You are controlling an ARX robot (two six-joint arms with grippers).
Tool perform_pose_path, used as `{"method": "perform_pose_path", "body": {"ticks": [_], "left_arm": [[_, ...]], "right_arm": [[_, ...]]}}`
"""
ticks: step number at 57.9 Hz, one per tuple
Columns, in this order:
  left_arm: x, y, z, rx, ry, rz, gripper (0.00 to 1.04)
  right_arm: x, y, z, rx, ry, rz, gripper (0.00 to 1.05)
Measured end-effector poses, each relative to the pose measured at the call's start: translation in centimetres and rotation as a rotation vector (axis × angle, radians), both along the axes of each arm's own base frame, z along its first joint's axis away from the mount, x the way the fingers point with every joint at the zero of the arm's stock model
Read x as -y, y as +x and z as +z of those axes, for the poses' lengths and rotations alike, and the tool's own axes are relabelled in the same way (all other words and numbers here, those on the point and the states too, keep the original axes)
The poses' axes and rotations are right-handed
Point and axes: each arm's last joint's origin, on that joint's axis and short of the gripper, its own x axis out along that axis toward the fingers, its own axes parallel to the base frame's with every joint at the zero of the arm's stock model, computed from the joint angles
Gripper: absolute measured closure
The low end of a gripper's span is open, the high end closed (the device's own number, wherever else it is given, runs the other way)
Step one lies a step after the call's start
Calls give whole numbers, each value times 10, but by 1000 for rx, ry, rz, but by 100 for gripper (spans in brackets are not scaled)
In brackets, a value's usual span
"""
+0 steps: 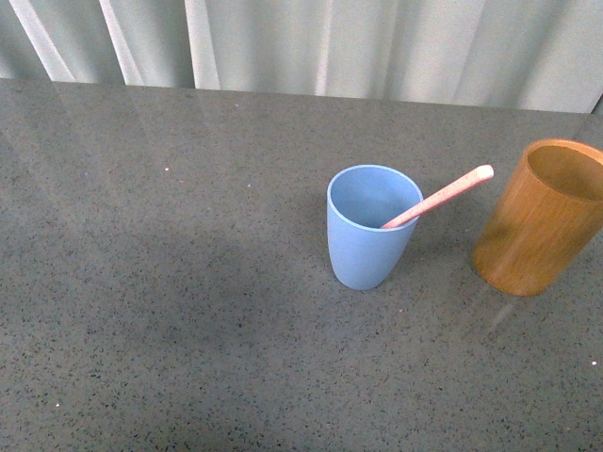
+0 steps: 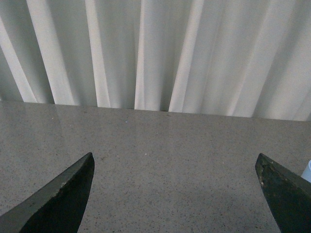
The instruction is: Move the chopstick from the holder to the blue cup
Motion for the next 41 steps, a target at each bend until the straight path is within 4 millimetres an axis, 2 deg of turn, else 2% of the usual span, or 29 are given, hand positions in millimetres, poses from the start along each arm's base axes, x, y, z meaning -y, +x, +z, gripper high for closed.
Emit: {"method": "perform_pose_path", "body": {"ticks": [10, 41], "left_arm": [[0, 0, 0, 0, 0, 0, 7], [0, 0, 0, 1, 0, 0, 7]], "right_arm": [[13, -12, -9, 6, 1, -11, 104], [13, -35, -1, 35, 1, -6, 104]]}}
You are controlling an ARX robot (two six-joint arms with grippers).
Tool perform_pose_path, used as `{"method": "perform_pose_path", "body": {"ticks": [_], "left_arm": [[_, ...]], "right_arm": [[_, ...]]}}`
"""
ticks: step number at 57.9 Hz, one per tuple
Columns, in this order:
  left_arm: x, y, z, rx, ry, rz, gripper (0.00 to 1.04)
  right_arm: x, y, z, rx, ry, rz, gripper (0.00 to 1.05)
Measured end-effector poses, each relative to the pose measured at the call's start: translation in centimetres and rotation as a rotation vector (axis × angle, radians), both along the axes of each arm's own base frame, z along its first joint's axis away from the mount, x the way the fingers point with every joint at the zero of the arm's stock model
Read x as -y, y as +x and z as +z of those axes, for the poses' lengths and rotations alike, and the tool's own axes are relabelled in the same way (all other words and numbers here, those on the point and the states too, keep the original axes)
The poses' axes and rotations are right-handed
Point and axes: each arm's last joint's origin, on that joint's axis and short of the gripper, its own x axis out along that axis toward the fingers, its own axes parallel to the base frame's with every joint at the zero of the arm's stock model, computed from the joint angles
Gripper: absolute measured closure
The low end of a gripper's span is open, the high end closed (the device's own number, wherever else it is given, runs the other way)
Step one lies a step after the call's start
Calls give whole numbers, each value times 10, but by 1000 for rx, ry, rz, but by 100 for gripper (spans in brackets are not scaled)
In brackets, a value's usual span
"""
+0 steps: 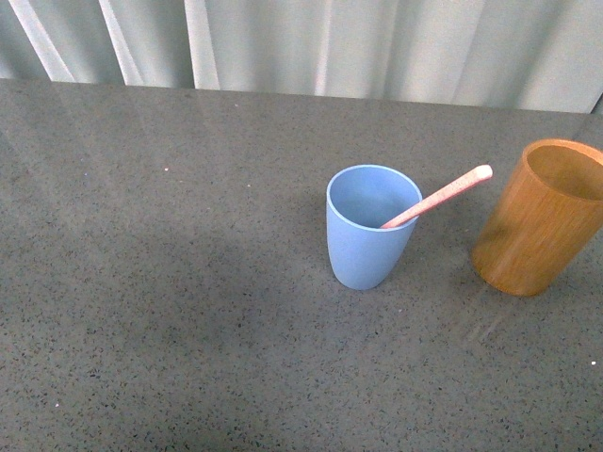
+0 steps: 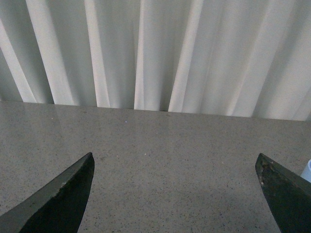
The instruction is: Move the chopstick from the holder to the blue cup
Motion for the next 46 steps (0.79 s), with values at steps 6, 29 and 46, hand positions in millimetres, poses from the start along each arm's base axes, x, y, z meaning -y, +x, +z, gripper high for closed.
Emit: {"method": "perform_pose_path", "body": {"ticks": [6, 29, 46], "left_arm": [[0, 0, 0, 0, 0, 0, 7], [0, 0, 0, 0, 0, 0, 7], [0, 0, 0, 0, 0, 0, 7]], "right_arm": [[0, -3, 0, 2, 0, 0, 104], [0, -13, 0, 3, 0, 0, 104], [0, -26, -4, -23, 0, -1, 104]]}}
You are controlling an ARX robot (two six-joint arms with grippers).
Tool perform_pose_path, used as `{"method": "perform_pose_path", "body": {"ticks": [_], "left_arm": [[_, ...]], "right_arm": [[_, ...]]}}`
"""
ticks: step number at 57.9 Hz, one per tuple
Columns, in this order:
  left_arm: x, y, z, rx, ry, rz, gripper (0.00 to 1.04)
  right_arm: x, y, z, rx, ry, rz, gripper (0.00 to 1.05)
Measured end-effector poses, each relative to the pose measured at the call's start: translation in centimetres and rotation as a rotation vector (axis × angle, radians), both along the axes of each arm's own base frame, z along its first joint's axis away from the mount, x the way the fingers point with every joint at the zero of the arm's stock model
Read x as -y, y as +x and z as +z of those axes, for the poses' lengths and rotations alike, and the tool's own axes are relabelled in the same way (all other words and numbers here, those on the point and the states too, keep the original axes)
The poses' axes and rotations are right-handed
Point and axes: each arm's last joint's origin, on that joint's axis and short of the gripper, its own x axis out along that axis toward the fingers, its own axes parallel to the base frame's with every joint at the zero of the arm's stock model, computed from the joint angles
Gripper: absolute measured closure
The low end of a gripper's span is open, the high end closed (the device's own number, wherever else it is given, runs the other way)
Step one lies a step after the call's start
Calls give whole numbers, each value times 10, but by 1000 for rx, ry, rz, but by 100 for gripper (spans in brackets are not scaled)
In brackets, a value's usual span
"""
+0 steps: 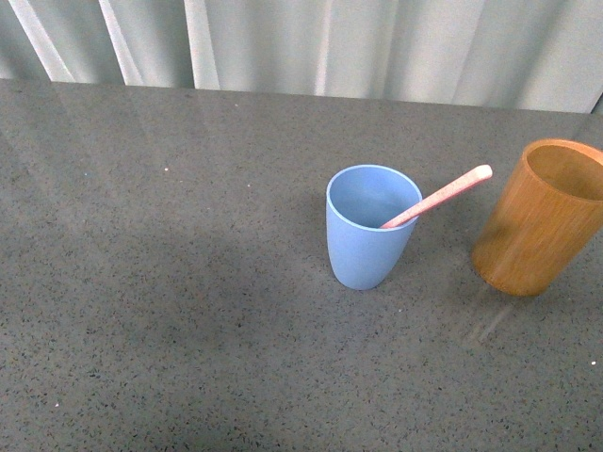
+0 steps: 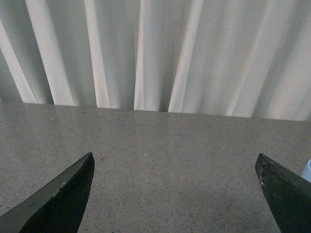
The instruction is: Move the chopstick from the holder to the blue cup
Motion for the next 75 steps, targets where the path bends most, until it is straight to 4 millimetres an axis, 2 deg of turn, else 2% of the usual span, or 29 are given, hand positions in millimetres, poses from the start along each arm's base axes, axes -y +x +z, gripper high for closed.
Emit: {"method": "perform_pose_path", "body": {"ticks": [26, 33, 36, 42, 56, 75], "left_arm": [[0, 0, 0, 0, 0, 0, 7], [0, 0, 0, 0, 0, 0, 7], [0, 0, 0, 0, 0, 0, 7], [0, 0, 0, 0, 0, 0, 7], [0, 0, 0, 0, 0, 0, 7], [0, 0, 0, 0, 0, 0, 7]], "right_arm": [[0, -2, 1, 21, -1, 0, 103], [0, -2, 1, 21, -1, 0, 85], [0, -2, 1, 21, -1, 0, 70], [0, -2, 1, 21, -1, 0, 49], [0, -2, 1, 21, 0, 0, 9], [0, -2, 1, 20, 0, 0, 10]]}}
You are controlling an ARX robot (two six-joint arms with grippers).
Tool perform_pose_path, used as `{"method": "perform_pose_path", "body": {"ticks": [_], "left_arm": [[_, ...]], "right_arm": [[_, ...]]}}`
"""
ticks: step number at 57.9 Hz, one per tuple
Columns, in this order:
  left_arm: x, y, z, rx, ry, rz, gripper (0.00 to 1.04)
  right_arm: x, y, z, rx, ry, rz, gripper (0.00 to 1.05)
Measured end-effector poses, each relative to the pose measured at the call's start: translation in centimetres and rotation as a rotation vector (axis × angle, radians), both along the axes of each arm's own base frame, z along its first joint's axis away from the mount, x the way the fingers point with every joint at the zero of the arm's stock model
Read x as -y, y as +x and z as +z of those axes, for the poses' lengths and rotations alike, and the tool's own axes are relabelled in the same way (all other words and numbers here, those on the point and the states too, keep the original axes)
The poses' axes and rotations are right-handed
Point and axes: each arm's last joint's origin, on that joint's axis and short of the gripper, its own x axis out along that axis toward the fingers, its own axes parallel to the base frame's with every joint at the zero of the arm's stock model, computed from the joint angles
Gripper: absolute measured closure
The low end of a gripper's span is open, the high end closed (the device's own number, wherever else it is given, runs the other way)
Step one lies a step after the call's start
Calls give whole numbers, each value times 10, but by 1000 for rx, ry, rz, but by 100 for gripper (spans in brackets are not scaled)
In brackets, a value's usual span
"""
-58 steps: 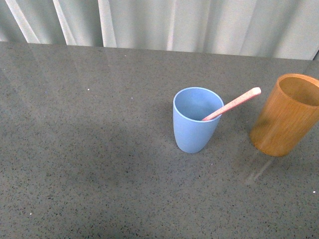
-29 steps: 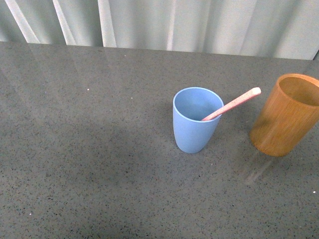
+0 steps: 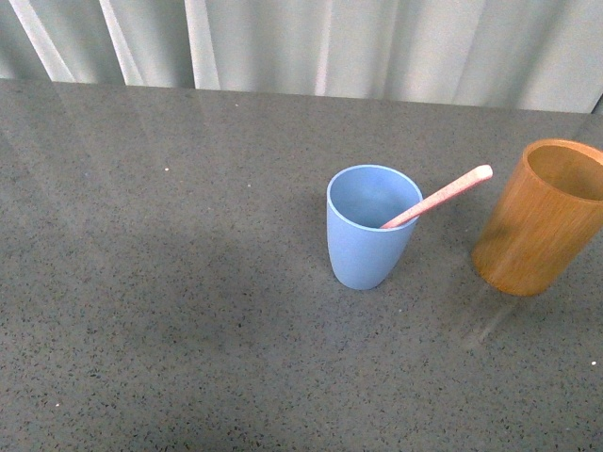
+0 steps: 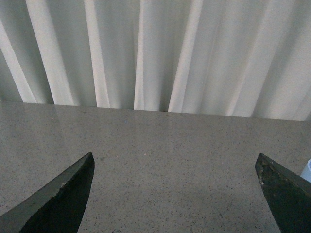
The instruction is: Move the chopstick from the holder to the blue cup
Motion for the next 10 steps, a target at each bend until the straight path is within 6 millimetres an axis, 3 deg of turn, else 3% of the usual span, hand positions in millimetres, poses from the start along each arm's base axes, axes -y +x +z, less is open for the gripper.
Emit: {"method": "perform_pose_path", "body": {"ticks": [10], "left_arm": [[0, 0, 0, 0, 0, 0, 7]], "right_arm": [[0, 0, 0, 0, 0, 0, 10]]}}
